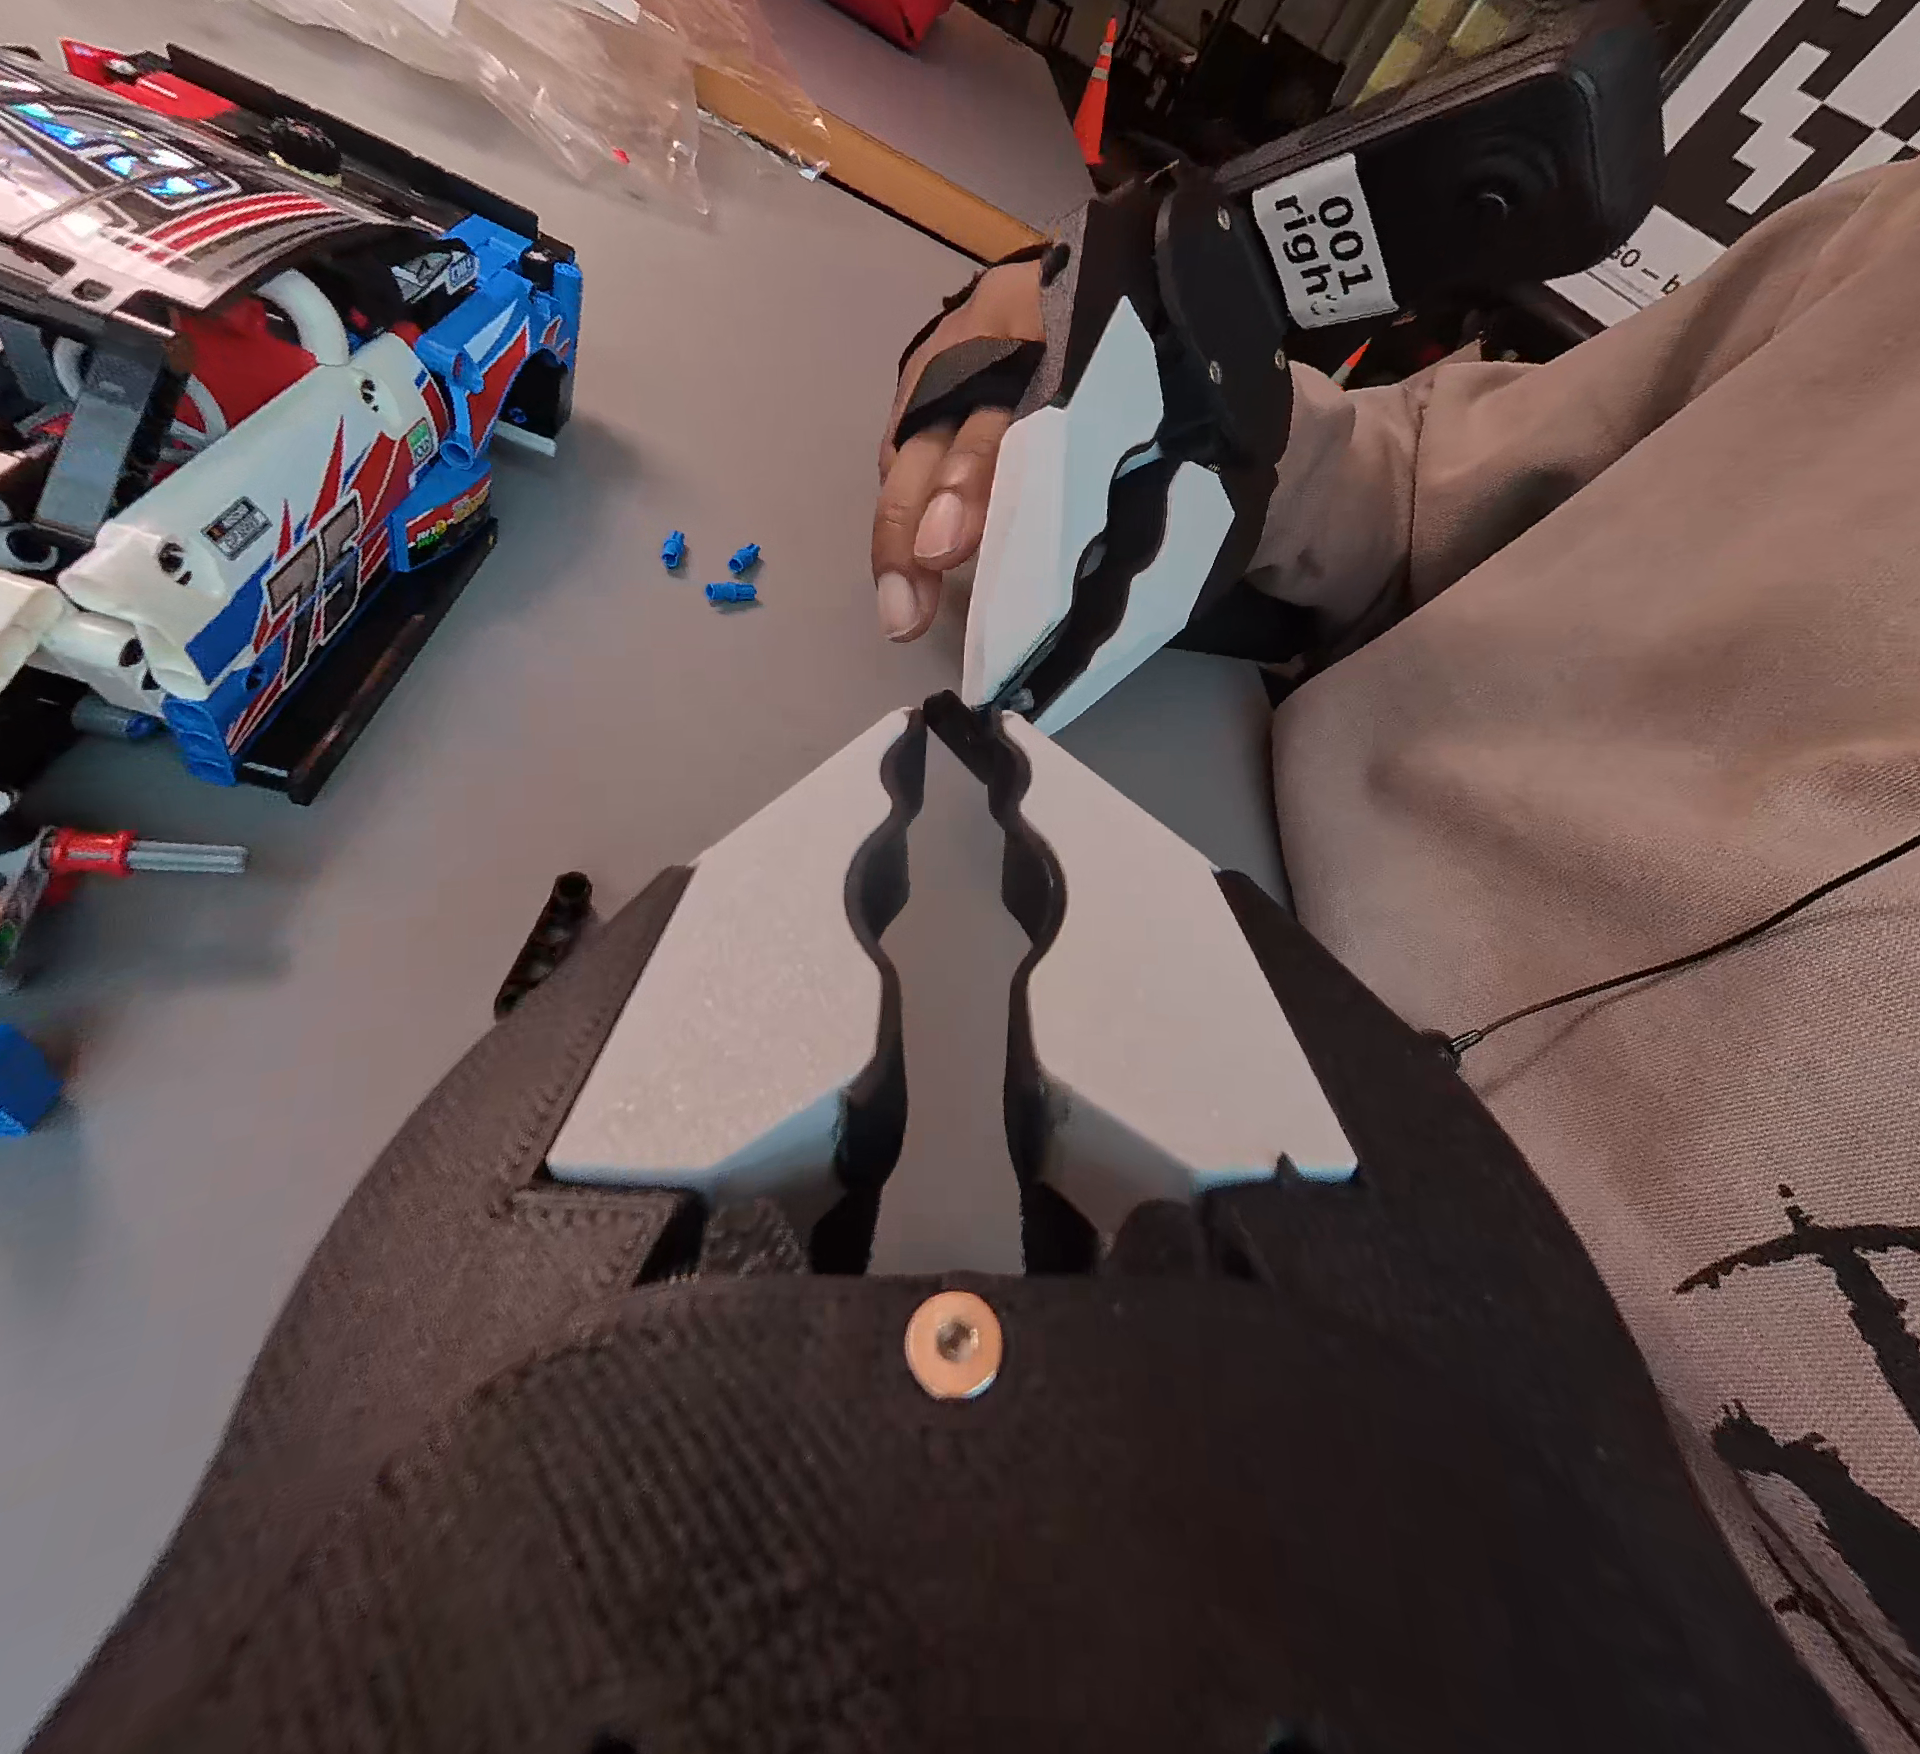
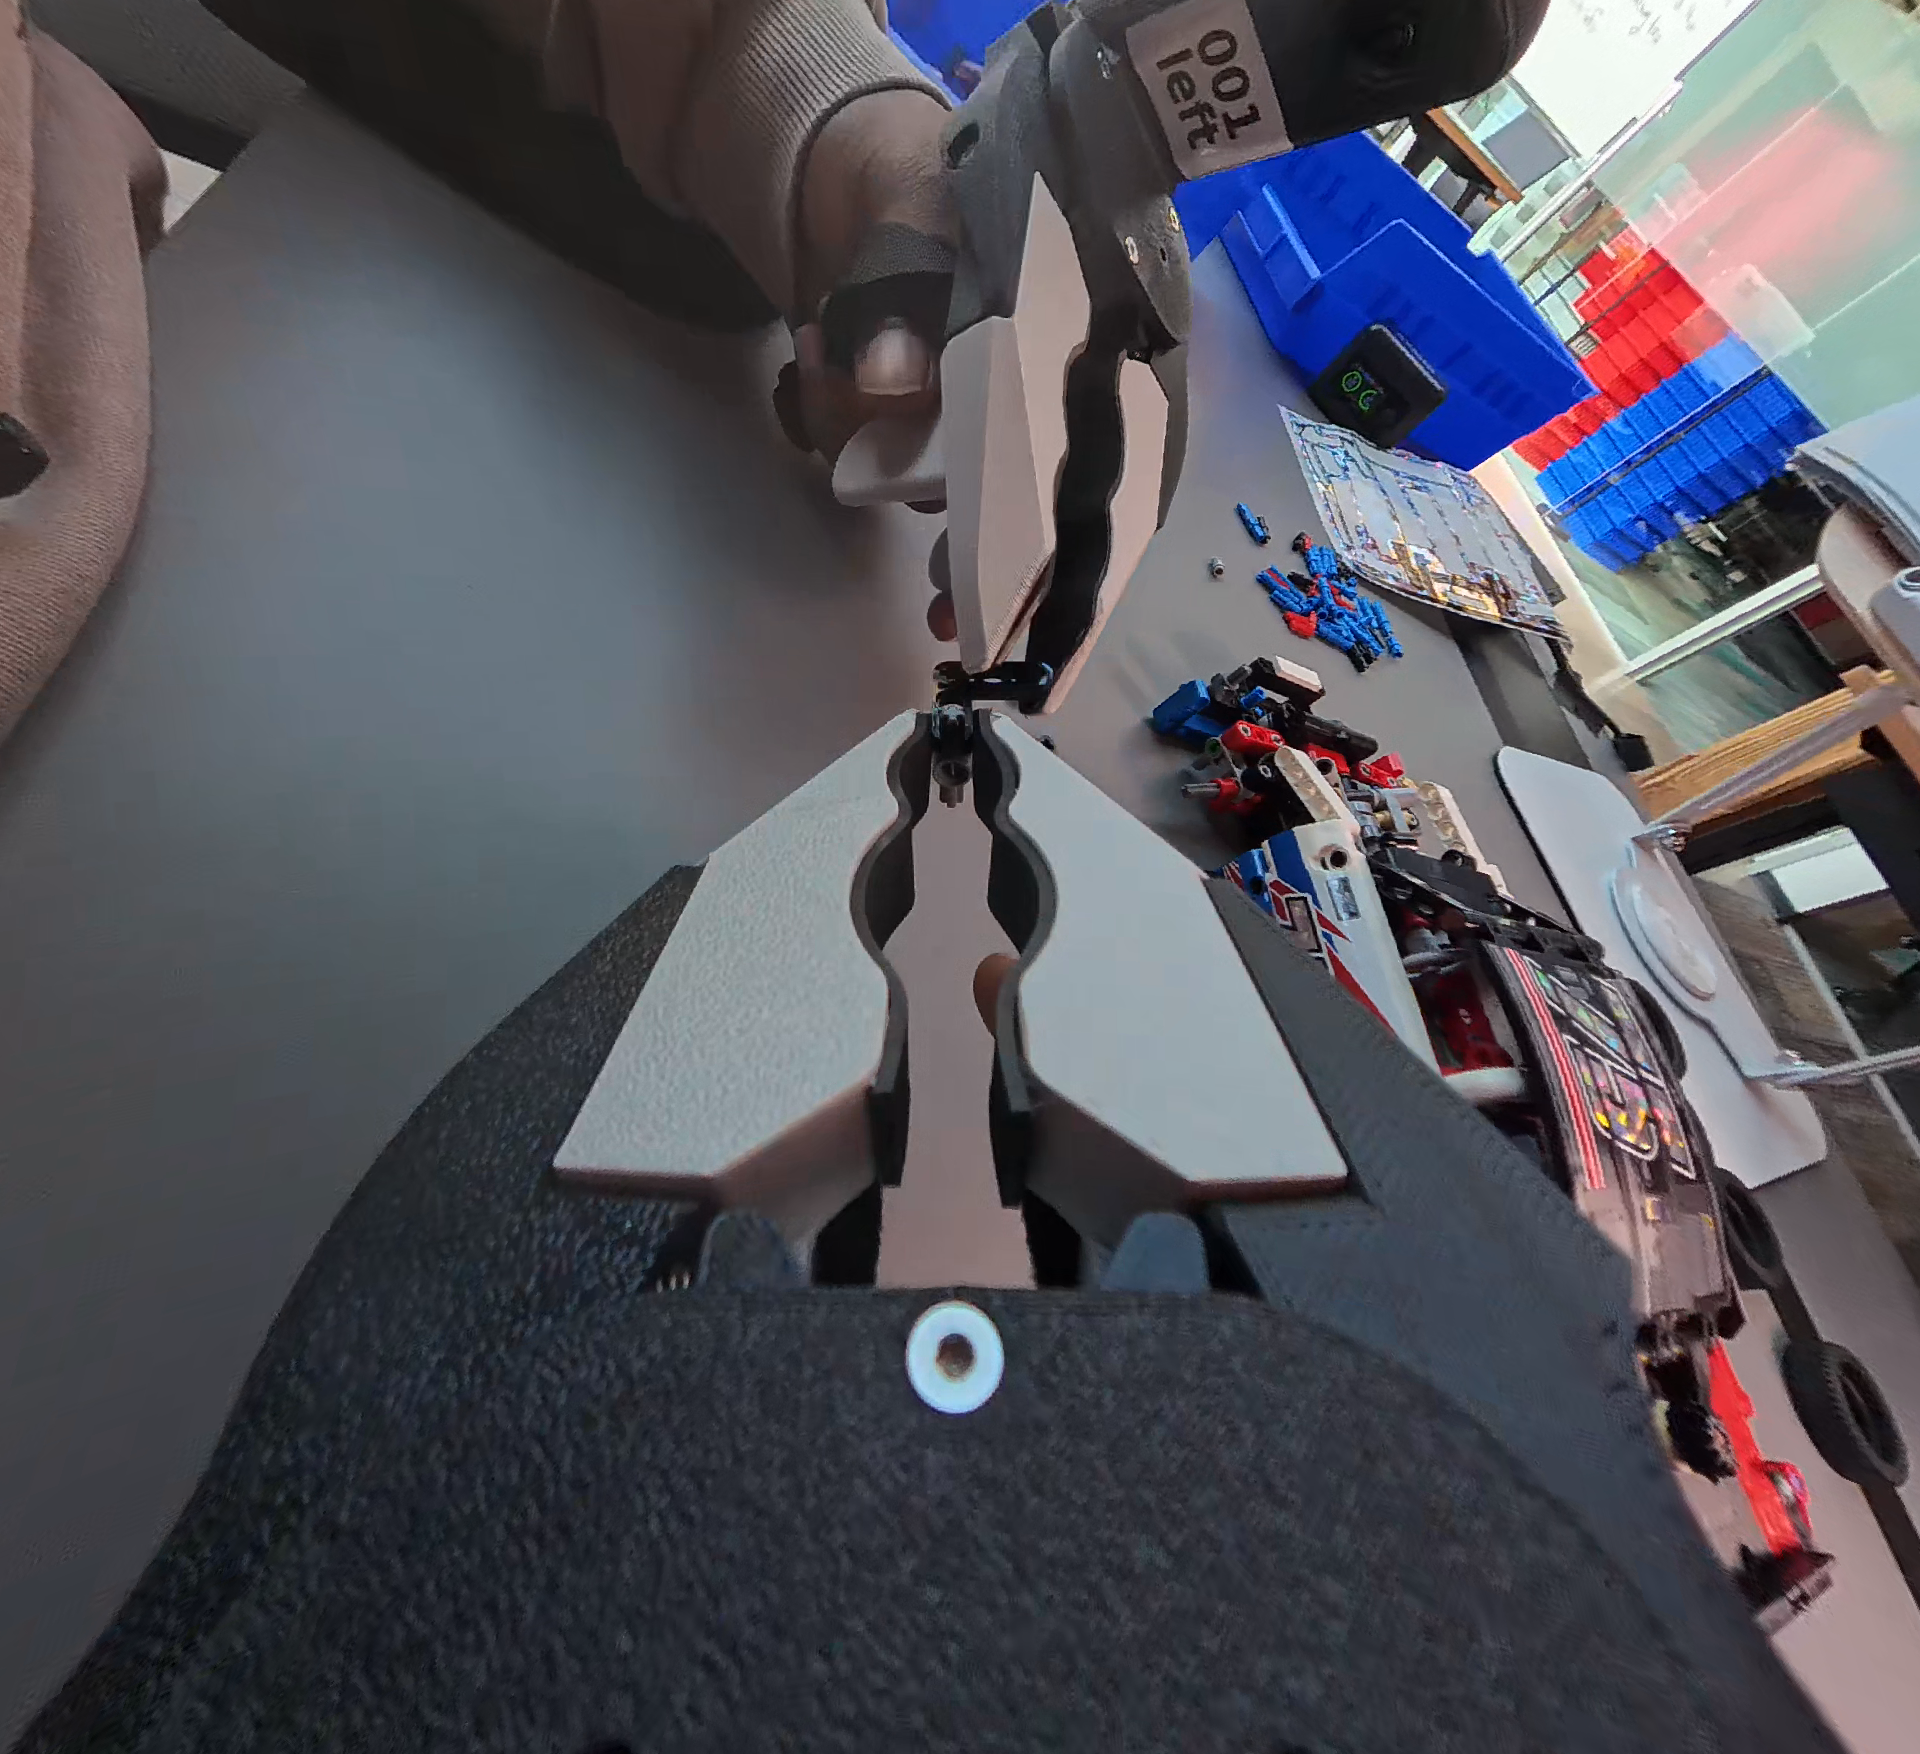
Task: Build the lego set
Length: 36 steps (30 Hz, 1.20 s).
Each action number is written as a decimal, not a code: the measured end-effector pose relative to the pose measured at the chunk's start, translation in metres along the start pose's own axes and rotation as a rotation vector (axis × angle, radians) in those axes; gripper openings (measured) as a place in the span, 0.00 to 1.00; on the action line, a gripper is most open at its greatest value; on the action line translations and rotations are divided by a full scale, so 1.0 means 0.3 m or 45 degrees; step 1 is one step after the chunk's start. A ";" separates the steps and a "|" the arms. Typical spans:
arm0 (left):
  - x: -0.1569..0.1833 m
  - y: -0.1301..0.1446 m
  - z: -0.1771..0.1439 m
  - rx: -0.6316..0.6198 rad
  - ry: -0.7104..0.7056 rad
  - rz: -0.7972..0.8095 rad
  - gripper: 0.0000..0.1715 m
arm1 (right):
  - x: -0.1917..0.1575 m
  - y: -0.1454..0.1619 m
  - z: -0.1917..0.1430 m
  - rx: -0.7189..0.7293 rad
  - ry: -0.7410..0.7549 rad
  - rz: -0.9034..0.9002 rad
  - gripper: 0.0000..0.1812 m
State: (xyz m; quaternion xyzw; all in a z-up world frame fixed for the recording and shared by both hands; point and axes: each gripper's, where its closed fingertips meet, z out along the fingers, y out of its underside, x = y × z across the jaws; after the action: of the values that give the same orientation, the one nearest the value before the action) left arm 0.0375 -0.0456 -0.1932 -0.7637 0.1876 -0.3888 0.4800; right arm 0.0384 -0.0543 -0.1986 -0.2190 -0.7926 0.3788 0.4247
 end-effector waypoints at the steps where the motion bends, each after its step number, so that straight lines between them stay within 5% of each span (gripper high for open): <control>1: -0.001 0.002 0.000 -0.004 0.001 -0.006 0.05 | -0.002 0.000 0.000 -0.003 0.004 -0.021 0.03; 7: -0.022 -0.005 -0.016 -0.020 -0.049 0.035 0.04 | 0.004 0.010 0.009 -0.041 0.048 -0.090 0.03; 10: -0.101 -0.019 -0.071 -0.039 -0.228 0.135 0.04 | 0.020 0.032 0.004 -0.084 0.078 -0.101 0.03; 17: -0.280 0.130 -0.118 -0.456 -0.590 0.345 0.12 | 0.025 0.059 0.006 -0.133 0.079 -0.093 0.03; 30: -0.263 0.144 -0.070 -0.611 -0.582 0.529 0.03 | 0.051 0.104 0.003 -0.224 0.125 -0.080 0.03; 36: -0.180 0.170 -0.040 -0.623 -0.475 0.459 0.03 | 0.082 0.135 -0.008 -0.266 0.172 -0.040 0.03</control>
State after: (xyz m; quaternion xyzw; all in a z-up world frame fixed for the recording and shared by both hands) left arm -0.0012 -0.0410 -0.2575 -0.8686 0.3158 -0.0953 0.3698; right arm 0.0281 -0.0117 -0.2172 -0.2746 -0.8006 0.2717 0.4581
